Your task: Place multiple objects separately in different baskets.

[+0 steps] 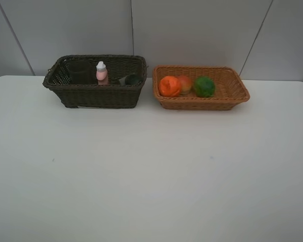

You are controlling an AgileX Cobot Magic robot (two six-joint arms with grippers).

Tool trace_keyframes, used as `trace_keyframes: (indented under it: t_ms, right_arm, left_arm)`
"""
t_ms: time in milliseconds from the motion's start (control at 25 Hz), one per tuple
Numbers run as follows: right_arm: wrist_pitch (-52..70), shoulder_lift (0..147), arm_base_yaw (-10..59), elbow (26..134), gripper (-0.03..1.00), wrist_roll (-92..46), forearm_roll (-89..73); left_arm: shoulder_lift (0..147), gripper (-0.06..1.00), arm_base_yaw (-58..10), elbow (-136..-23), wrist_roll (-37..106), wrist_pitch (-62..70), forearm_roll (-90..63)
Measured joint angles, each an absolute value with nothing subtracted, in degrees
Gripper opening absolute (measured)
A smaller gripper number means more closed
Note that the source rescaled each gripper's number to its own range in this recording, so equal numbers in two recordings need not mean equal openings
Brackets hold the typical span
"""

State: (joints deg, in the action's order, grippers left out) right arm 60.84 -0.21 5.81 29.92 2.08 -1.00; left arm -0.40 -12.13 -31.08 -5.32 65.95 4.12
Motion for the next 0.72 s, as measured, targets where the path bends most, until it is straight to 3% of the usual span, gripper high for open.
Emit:
trace_keyframes:
  t_ms: [560, 720]
  right_arm:
    - [60.84, -0.21, 5.81, 29.92, 0.98, 2.08, -1.00]
    - [60.84, -0.21, 5.81, 29.92, 0.98, 2.08, -1.00]
  left_arm:
    - [-0.47, 0.95, -11.97, -28.93, -4.90, 61.05, 1.38]
    - [-0.47, 0.95, -9.04, -28.93, -4.90, 61.00, 1.32]
